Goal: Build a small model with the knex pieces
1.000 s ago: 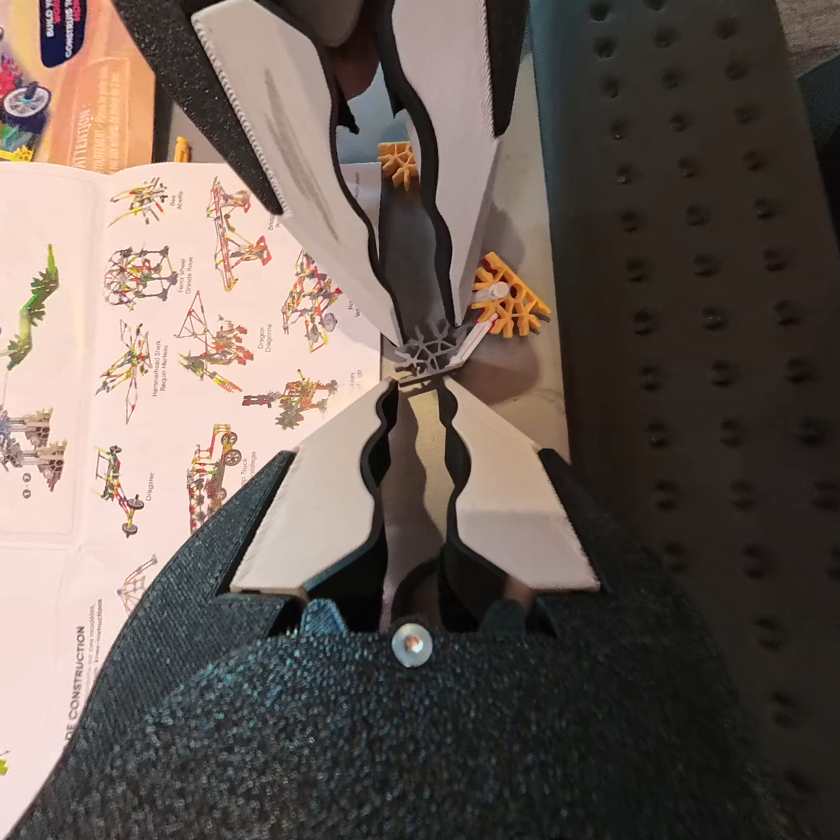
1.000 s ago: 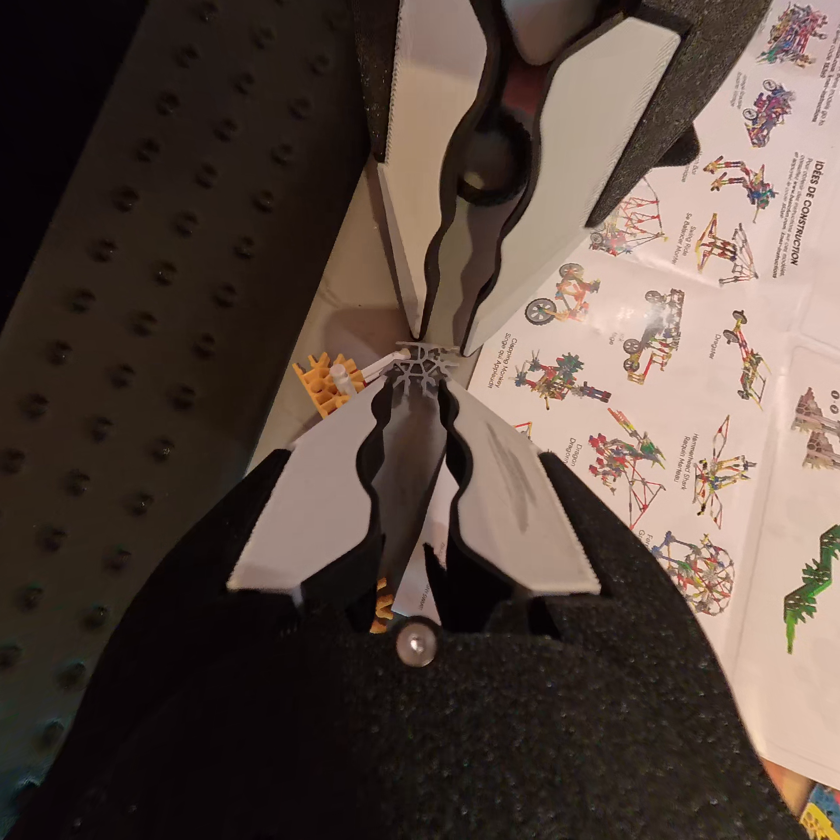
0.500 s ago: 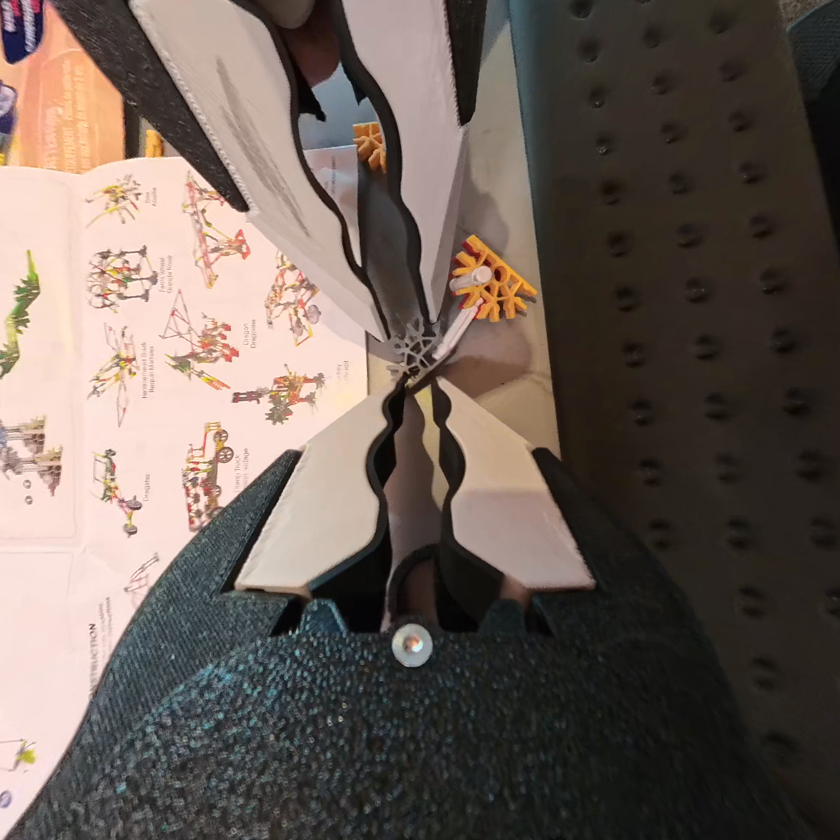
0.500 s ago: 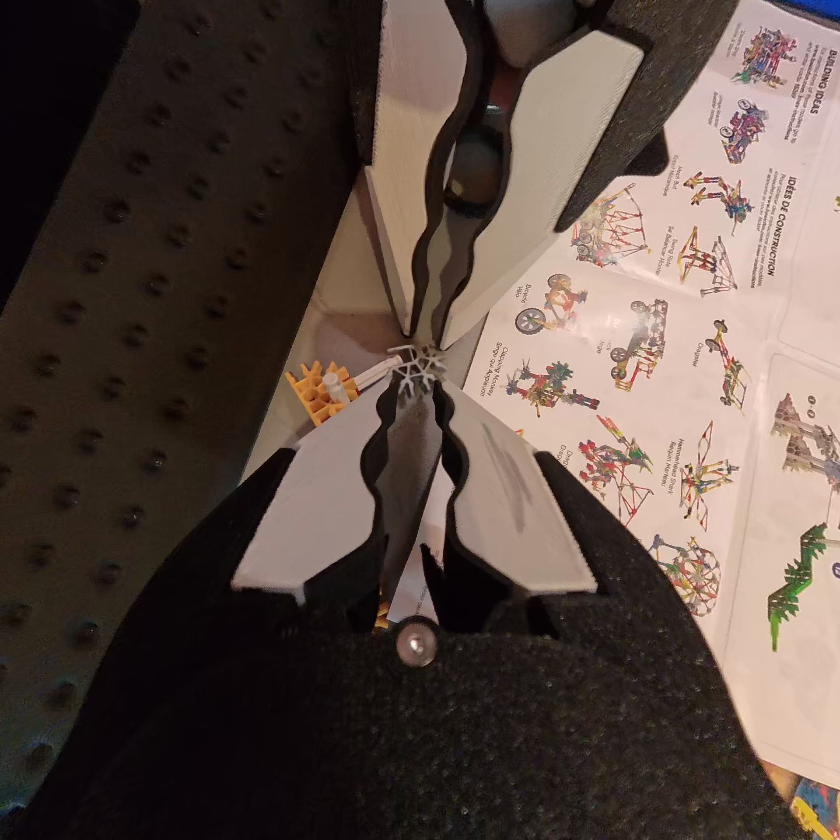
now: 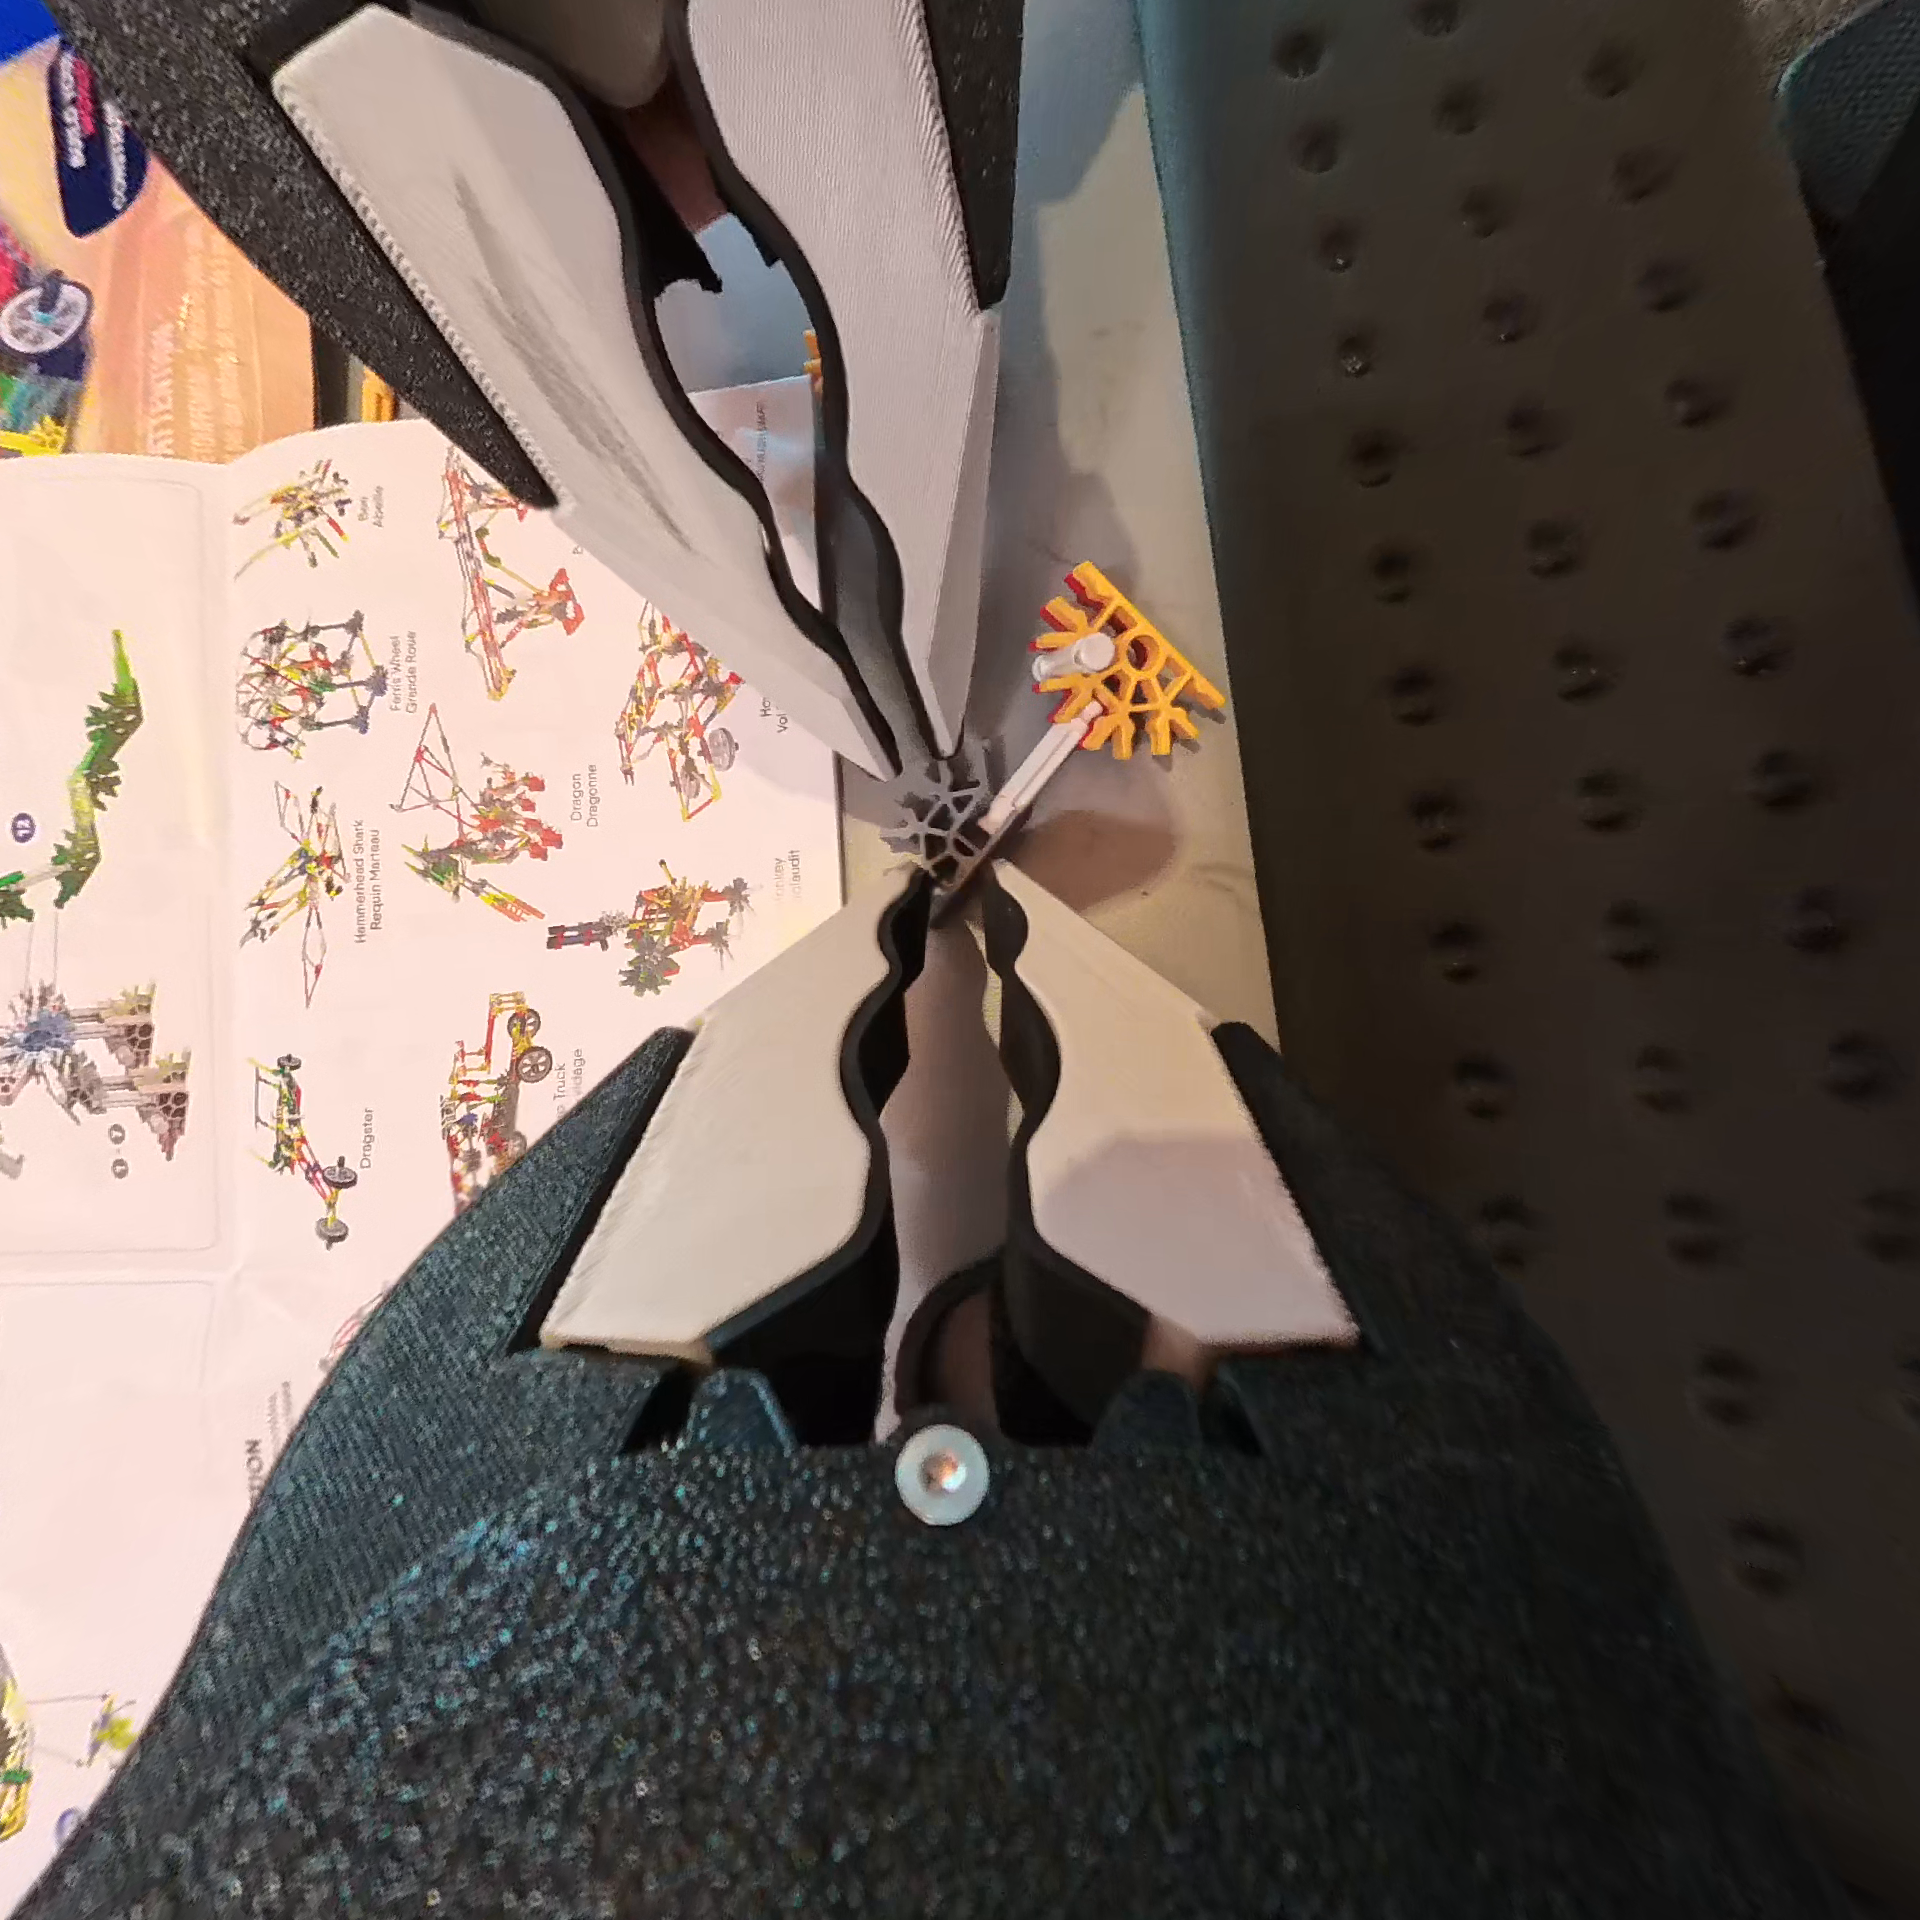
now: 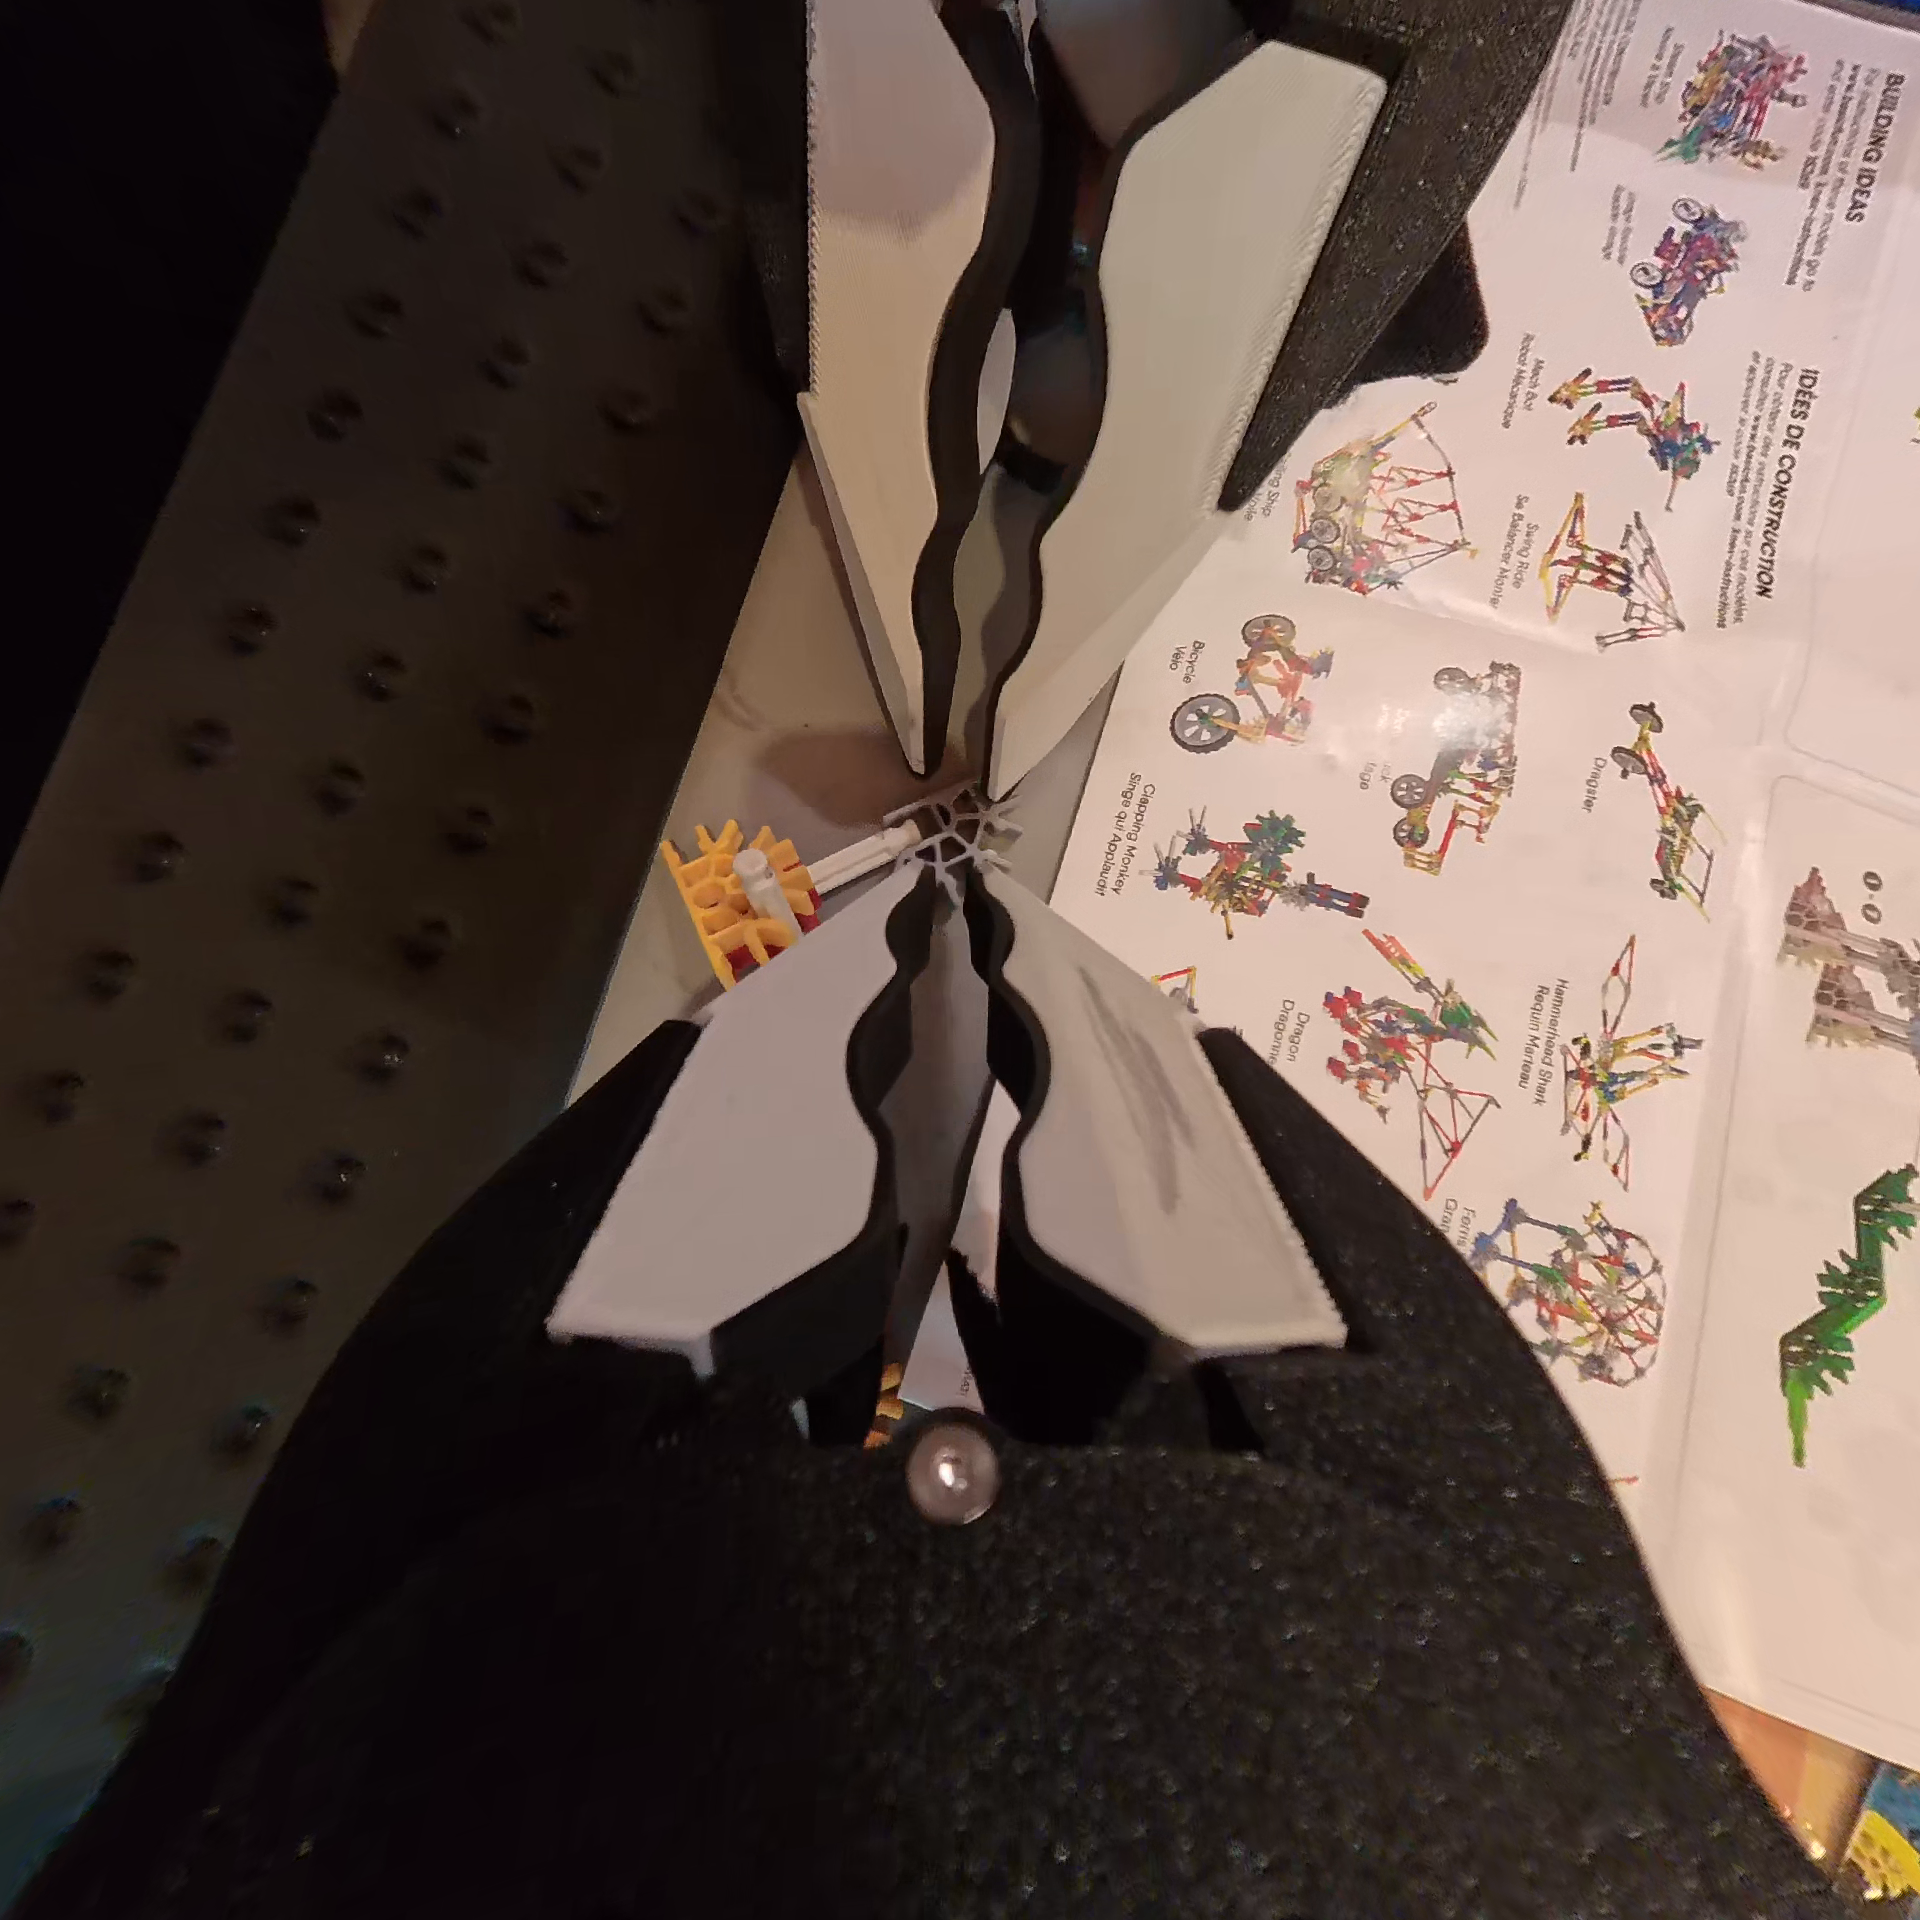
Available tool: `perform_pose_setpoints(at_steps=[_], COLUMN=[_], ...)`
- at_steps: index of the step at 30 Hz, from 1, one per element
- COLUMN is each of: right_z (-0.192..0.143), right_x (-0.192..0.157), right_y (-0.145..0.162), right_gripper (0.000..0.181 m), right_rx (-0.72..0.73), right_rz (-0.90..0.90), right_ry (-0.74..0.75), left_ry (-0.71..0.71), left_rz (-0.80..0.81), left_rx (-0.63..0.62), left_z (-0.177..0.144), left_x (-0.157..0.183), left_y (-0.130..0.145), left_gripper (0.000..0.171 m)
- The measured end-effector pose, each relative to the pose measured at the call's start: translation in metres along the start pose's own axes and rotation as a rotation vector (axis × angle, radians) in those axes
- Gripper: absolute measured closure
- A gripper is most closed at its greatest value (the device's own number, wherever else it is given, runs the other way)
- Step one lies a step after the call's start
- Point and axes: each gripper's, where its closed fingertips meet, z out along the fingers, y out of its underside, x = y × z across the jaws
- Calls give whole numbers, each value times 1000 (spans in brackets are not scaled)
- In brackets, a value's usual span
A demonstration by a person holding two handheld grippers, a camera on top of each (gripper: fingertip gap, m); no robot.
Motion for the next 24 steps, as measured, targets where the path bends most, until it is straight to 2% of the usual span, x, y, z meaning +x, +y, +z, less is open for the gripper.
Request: perform_pose_setpoints(at_steps=[9,13,24], right_z=[-6,-11,3], right_x=[-1,-16,-21], right_y=[1,0,9], right_gripper=[173,173,175], right_rx=[-4,12,-27], right_rz=[32,77,101], right_ry=[-21,-128,-160], left_ry=[-7,-12,11], left_rz=[1,-32,-27], left_rx=[9,11,4], left_z=[0,-1,6], left_x=[-2,-8,-1], left_y=[-1,3,5], left_gripper=[159,157,157])
